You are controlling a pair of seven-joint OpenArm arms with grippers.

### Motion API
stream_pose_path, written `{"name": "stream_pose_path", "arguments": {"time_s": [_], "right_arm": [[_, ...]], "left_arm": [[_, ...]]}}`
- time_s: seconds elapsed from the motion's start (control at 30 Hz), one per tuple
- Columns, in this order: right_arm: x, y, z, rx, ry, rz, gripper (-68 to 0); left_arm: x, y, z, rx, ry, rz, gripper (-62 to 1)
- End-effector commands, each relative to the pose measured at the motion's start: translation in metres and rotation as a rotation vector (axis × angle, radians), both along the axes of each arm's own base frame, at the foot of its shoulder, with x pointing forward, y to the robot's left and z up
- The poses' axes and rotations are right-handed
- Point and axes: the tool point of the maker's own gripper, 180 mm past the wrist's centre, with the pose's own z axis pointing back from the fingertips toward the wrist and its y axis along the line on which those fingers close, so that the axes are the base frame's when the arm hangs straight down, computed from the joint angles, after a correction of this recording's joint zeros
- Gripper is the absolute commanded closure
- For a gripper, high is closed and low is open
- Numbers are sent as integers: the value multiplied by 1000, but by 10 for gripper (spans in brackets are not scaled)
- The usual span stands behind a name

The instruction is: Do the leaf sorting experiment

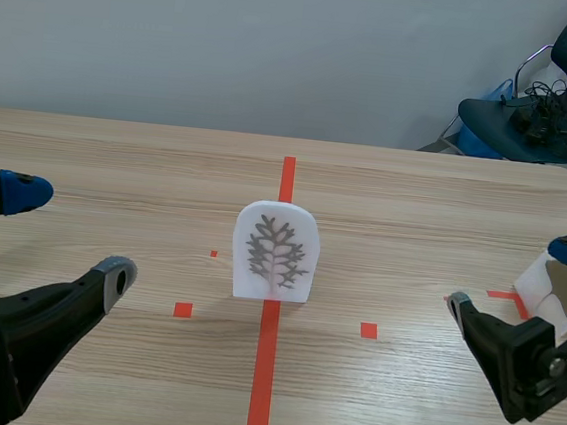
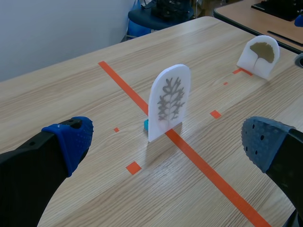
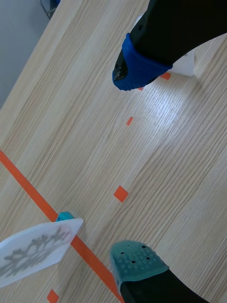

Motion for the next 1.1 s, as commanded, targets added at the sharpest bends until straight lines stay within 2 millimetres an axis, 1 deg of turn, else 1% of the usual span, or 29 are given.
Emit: {"name": "stream_pose_path", "arguments": {"time_s": [0.0, 0.33, 0.4, 0.57, 0.7, 0.87, 0.97, 1.07], "right_arm": [[7, 3, 13, 8, -45, 13, -679], [7, 3, 13, 8, -45, 13, -679], [6, 3, 13, 8, -44, 13, -679], [6, 3, 12, 10, -41, 12, -679], [6, 3, 12, 10, -41, 12, -679], [6, 3, 12, 10, -41, 12, -679], [6, 3, 12, 10, -41, 11, -679], [6, 3, 12, 10, -41, 11, -679]], "left_arm": [[2, 0, 6, -14, -19, 0, -623], [2, -2, 5, 0, -26, -11, -623], [4, -4, -1, 50, -26, -29, -623], [18, -5, -14, 59, -34, -31, -623], [30, -7, -30, 51, -19, -28, -623], [44, -13, -50, 39, 1, -47, -623], [54, -18, -55, 36, -29, -65, -623], [66, -23, -65, 58, -40, -75, -623]]}}
